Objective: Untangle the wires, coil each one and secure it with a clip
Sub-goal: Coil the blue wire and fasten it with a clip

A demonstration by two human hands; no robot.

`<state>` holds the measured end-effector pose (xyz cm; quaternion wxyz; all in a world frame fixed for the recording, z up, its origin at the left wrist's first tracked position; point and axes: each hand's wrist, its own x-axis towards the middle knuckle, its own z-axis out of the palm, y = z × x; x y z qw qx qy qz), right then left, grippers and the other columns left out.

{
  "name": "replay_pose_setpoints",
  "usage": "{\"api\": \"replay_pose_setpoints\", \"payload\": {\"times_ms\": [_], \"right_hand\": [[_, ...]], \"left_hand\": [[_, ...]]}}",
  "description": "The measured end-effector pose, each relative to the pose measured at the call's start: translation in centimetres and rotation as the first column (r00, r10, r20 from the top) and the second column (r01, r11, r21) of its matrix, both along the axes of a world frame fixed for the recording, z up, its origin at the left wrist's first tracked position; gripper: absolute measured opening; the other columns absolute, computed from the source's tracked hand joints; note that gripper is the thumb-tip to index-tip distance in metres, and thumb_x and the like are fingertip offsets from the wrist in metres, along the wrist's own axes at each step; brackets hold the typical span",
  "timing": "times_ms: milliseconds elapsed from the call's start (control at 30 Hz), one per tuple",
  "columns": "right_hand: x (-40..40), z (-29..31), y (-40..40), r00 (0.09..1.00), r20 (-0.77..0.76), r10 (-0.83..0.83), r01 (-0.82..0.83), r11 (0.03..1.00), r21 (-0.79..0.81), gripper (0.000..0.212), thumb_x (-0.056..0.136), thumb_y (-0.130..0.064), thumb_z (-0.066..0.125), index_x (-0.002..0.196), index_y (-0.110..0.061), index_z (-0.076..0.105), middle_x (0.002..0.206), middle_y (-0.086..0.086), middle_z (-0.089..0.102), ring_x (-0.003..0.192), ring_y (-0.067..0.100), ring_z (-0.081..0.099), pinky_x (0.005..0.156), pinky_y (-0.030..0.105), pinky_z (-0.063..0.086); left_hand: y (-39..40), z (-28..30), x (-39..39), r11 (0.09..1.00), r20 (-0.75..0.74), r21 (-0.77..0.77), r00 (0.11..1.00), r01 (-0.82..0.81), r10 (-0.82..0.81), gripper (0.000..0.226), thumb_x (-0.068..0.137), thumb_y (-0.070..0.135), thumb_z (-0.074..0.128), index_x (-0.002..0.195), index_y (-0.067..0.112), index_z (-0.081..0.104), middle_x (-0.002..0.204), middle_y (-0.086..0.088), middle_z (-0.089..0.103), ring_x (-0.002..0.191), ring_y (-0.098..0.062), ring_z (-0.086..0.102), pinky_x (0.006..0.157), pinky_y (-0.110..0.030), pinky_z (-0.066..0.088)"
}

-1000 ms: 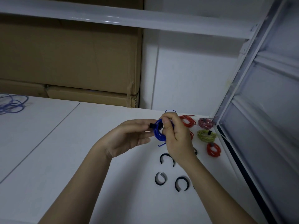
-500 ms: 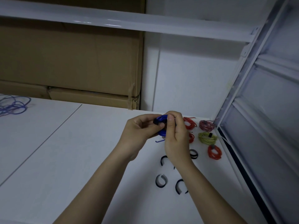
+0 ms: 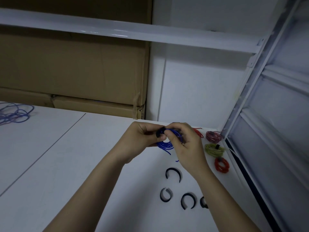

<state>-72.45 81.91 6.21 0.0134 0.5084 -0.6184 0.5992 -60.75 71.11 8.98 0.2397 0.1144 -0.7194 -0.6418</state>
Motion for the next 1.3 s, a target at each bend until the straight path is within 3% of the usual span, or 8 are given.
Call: {"api": "replay_pose_setpoints", "payload": {"times_ms": [300,467,567,667,800,933,1033,1300], "right_hand": [[0.5,0.5,-0.1,0.961,0.264,0.084,-0.083,0.996,-0.015,0.018,0.091,-0.006,0.061,0.085,-0.023,0.063,0.082,-0.015,0.066,0.084,0.007,0.062,0.073,0.017,0.047],[0.2,1.1,0.1,0.853,0.5,0.149,-0.19,0.981,0.033,0.027,0.089,-0.005,0.061,0.071,-0.025,0.065,0.08,-0.002,0.067,0.078,0.01,0.062,0.072,0.025,0.047],[0.1,1.0,0.1,0.922,0.376,0.086,-0.135,0.985,0.103,0.021,0.089,-0.005,0.062,0.078,-0.023,0.063,0.085,-0.006,0.067,0.084,0.009,0.062,0.076,0.023,0.045],[-0.3,0.8,0.5,0.999,-0.011,0.03,-0.029,0.994,0.103,0.023,0.084,-0.011,0.065,0.098,-0.029,0.063,0.103,-0.013,0.055,0.099,0.009,0.057,0.083,0.021,0.047],[-1.1,1.4,0.4,0.943,-0.316,0.106,-0.063,0.988,0.143,0.02,0.086,-0.029,0.063,0.104,-0.028,0.072,0.105,-0.016,0.054,0.103,0.013,0.054,0.089,0.019,0.043],[-1.3,2.6,0.1,0.991,-0.109,0.081,-0.071,0.993,0.091,0.014,0.09,-0.015,0.062,0.083,-0.025,0.07,0.088,-0.015,0.064,0.089,0.009,0.062,0.076,0.023,0.051],[-0.8,2.6,-0.3,0.996,0.091,-0.02,0.015,0.998,0.063,0.019,0.093,-0.012,0.059,0.082,-0.027,0.063,0.08,-0.012,0.068,0.08,0.008,0.065,0.072,0.026,0.054],[0.1,1.6,-0.4,0.975,0.209,-0.079,0.082,0.997,-0.003,0.01,0.094,-0.019,0.058,0.089,-0.025,0.063,0.084,-0.008,0.068,0.082,0.007,0.065,0.072,0.016,0.051]], "left_hand": [[0.0,-0.6,-0.5,0.992,-0.053,0.005,0.991,-0.124,0.124,0.021,0.087,0.001,0.064,0.103,0.011,0.074,0.094,-0.007,0.075,0.088,-0.015,0.07,0.077,-0.022,0.055],[-0.2,-0.7,-0.4,0.99,-0.067,-0.087,0.992,-0.116,0.11,0.025,0.088,-0.002,0.062,0.1,0.015,0.075,0.094,0.0,0.075,0.089,-0.011,0.069,0.079,-0.021,0.052],[-0.1,-0.5,-0.3,0.98,-0.052,-0.17,0.994,-0.102,0.094,0.029,0.09,-0.001,0.061,0.098,0.023,0.074,0.095,0.004,0.075,0.093,-0.011,0.069,0.083,-0.021,0.054],[-0.2,-0.4,-0.1,0.951,0.013,-0.283,0.991,-0.126,0.135,0.027,0.09,0.003,0.062,0.096,0.026,0.074,0.09,0.01,0.075,0.087,-0.005,0.069,0.078,-0.018,0.054],[-0.5,-0.2,0.0,0.903,0.067,-0.417,0.987,-0.105,0.146,0.019,0.088,0.007,0.065,0.103,0.018,0.073,0.088,0.007,0.074,0.085,-0.002,0.068,0.076,-0.017,0.053],[-0.5,0.2,0.0,0.927,0.106,-0.362,0.984,-0.096,0.143,0.047,0.084,0.016,0.072,0.128,0.022,0.057,0.091,0.008,0.072,0.085,-0.001,0.066,0.073,-0.014,0.052],[-0.1,0.1,-0.2,0.911,0.06,-0.389,0.984,-0.134,0.17,0.042,0.086,0.014,0.07,0.127,0.022,0.06,0.092,0.008,0.073,0.085,-0.006,0.067,0.075,-0.022,0.056],[0.6,-0.8,-0.5,0.862,-0.057,-0.444,0.968,-0.245,0.246,0.032,0.089,0.012,0.066,0.119,0.023,0.066,0.089,0.024,0.067,0.085,0.003,0.064,0.073,-0.008,0.048]]}}
